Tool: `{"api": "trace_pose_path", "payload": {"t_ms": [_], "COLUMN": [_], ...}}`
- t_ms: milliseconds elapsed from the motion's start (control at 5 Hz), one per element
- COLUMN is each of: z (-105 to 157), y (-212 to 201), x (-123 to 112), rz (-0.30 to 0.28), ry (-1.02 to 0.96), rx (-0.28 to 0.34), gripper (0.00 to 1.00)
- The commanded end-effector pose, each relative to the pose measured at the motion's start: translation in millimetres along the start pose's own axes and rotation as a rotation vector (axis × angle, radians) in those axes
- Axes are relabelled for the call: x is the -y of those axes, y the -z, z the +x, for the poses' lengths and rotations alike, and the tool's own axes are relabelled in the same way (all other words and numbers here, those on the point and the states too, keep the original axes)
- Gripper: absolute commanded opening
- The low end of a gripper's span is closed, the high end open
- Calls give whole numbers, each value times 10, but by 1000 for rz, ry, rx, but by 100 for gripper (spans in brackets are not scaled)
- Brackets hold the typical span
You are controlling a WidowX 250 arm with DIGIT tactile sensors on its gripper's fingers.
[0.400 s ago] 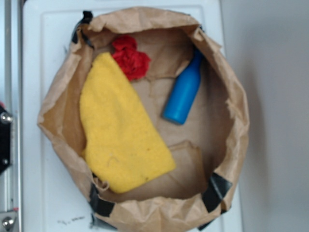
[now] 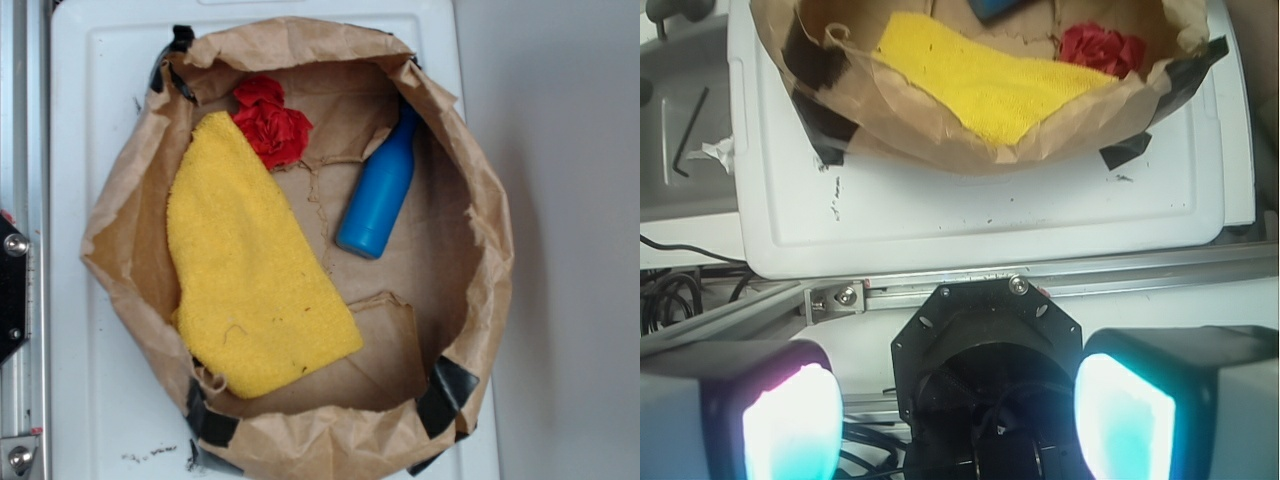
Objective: Grab the yellow cloth.
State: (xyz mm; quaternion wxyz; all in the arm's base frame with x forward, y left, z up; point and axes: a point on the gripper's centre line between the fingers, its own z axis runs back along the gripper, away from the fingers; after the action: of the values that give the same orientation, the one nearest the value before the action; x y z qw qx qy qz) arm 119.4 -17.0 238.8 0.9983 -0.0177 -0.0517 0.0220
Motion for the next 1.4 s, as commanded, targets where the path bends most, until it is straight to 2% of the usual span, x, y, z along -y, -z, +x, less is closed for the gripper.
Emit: {"api": "trace_pose_path", "payload": {"t_ms": [0, 200, 400, 600, 800, 1200], "z": [870, 933, 910, 342, 10, 10], "y": [176, 383, 724, 976, 889, 889], "x": [14, -83, -89, 274, 330, 330], "rz": [20, -14, -5, -33, -85, -85], "ry": [-191, -262, -383, -476, -501, -501], "rx": [129, 141, 187, 101, 73, 73], "gripper": [100, 100, 100, 100, 100, 100]}}
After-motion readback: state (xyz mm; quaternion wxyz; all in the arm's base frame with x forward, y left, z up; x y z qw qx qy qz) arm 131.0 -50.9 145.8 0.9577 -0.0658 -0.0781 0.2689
